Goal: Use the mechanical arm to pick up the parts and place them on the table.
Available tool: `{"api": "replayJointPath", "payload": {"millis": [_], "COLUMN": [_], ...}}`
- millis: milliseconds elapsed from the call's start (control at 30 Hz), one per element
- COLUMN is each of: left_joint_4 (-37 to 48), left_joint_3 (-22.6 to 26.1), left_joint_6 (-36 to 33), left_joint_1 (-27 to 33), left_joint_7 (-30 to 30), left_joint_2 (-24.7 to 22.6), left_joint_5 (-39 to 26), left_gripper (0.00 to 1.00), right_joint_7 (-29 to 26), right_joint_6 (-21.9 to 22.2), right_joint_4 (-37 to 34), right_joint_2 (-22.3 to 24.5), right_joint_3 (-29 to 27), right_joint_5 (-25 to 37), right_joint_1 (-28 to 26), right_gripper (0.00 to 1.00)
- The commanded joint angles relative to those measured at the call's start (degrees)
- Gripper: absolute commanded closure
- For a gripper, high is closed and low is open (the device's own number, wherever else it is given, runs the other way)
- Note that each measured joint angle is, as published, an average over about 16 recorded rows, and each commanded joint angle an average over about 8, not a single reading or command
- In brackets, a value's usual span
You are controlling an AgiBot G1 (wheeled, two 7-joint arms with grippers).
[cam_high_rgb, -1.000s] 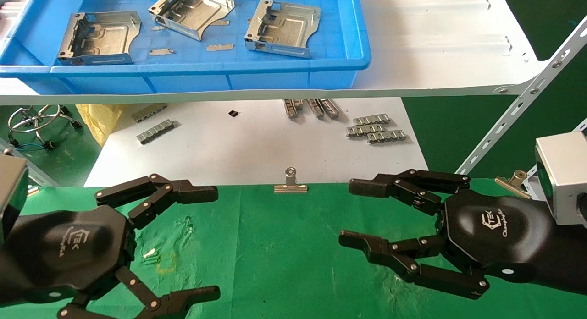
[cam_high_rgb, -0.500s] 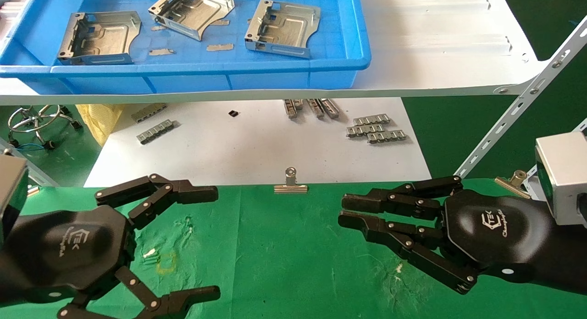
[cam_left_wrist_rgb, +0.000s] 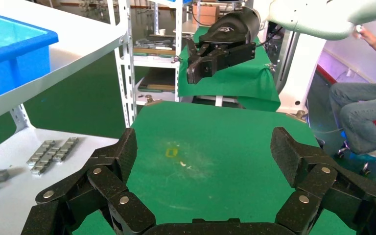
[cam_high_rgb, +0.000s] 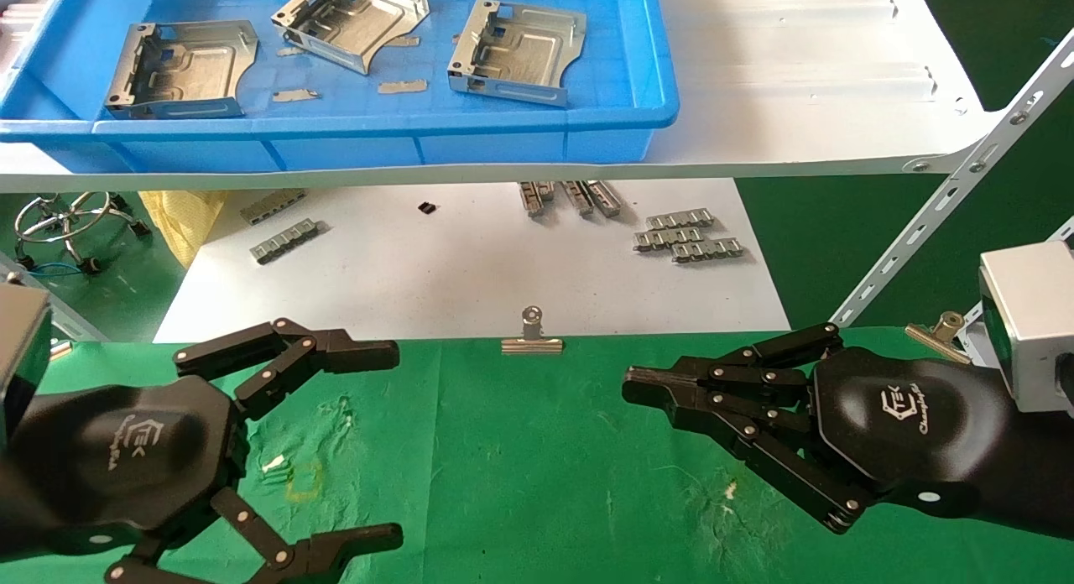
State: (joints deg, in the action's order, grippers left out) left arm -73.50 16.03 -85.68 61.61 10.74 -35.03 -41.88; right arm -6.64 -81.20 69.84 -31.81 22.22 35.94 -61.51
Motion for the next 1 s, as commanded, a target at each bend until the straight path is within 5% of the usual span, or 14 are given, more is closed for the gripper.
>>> {"api": "replayJointPath", "payload": {"millis": [33, 1000], "left_joint_4": [0.00, 0.00], "left_joint_3": [0.00, 0.00], "left_joint_6": [0.00, 0.00], "left_joint_1": [0.00, 0.00], "left_joint_7": [0.00, 0.00], "left_joint_2": [0.00, 0.00], "left_joint_5": [0.00, 0.00], "left_gripper": [0.00, 0.00], "right_joint_7": [0.00, 0.00], "right_joint_6": [0.00, 0.00], "right_joint_4": [0.00, 0.00], "right_joint_2": [0.00, 0.00], "right_joint_3": [0.00, 0.00], "right_joint_5": [0.00, 0.00], "right_joint_1": [0.00, 0.00], "right_gripper": [1.00, 1.00]}}
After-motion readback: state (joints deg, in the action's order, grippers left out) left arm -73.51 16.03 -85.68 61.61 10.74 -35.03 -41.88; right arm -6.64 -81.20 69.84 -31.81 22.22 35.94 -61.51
